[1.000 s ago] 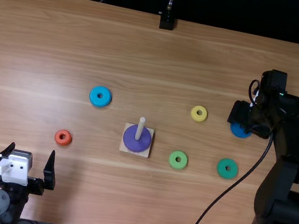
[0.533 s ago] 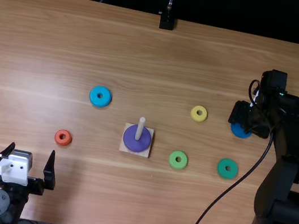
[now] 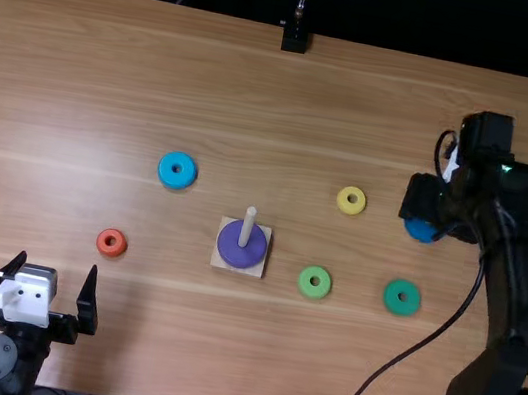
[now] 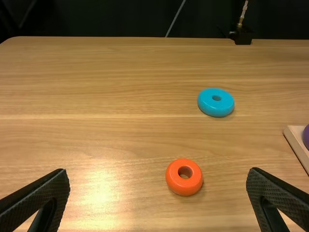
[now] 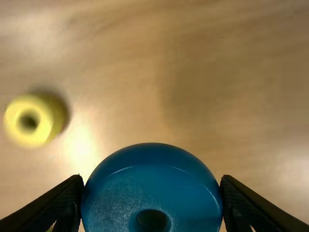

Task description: Build the Hanoi tower: stack the rings onto the peg from bottom to top in this color order: purple, dark blue, light blue, dark green, light green, yellow, orange.

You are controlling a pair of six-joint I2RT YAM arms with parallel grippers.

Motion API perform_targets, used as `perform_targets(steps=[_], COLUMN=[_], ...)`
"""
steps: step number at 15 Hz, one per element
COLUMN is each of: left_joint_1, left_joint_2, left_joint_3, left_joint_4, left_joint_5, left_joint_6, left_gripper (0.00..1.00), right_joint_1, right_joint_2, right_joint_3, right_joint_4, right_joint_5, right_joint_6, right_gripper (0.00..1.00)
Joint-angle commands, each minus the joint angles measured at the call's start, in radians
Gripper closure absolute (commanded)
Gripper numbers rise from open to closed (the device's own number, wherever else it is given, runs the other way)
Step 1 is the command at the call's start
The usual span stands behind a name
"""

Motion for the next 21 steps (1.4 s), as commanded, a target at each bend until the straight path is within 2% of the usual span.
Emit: perform_targets(steps=[1,4,6,10,14,16,21], left_joint_1=[0.0,0.0,-0.002,0.0,-0.002,-0.002,0.0], left_joint_2=[-0.011,-0.011,-0.011,-0.011,-0.011,-0.011,-0.011], left_joint_3=[-0.104,-0.104,-0.104,-0.104,-0.104,-0.104,-0.104], left_joint_4=[-0.079,-0.079,-0.079,-0.079,-0.079,-0.079,-0.079], left_joint_5=[-0.003,-0.003,-0.003,-0.003,-0.003,-0.003,-0.003], left_joint_6=[0.01,0.008,0.008,0.008,0.01,0.008,0.01], left_gripper=[0.0,0.0,0.0,0.0,0.0,0.0,0.0], right_joint_1=[0.05,0.124,0.204,0.353,0.501,0.541,0.609], right_joint_2=[-0.051,-0.091,-0.123,-0.157,-0.156,-0.14,-0.059], right_joint_3=[0.014,0.066,0.103,0.164,0.284,0.373,0.451], right_joint_4=[-0.039,-0.157,-0.212,-0.218,-0.31,-0.363,-0.363], right_joint_5=[0.006,0.003,0.003,0.001,-0.006,-0.014,-0.014], right_joint_6=[-0.003,-0.017,-0.017,-0.017,-0.003,0.017,0.029], right_gripper=[0.95,0.95,0.95,0.95,0.98,1.0,1.0])
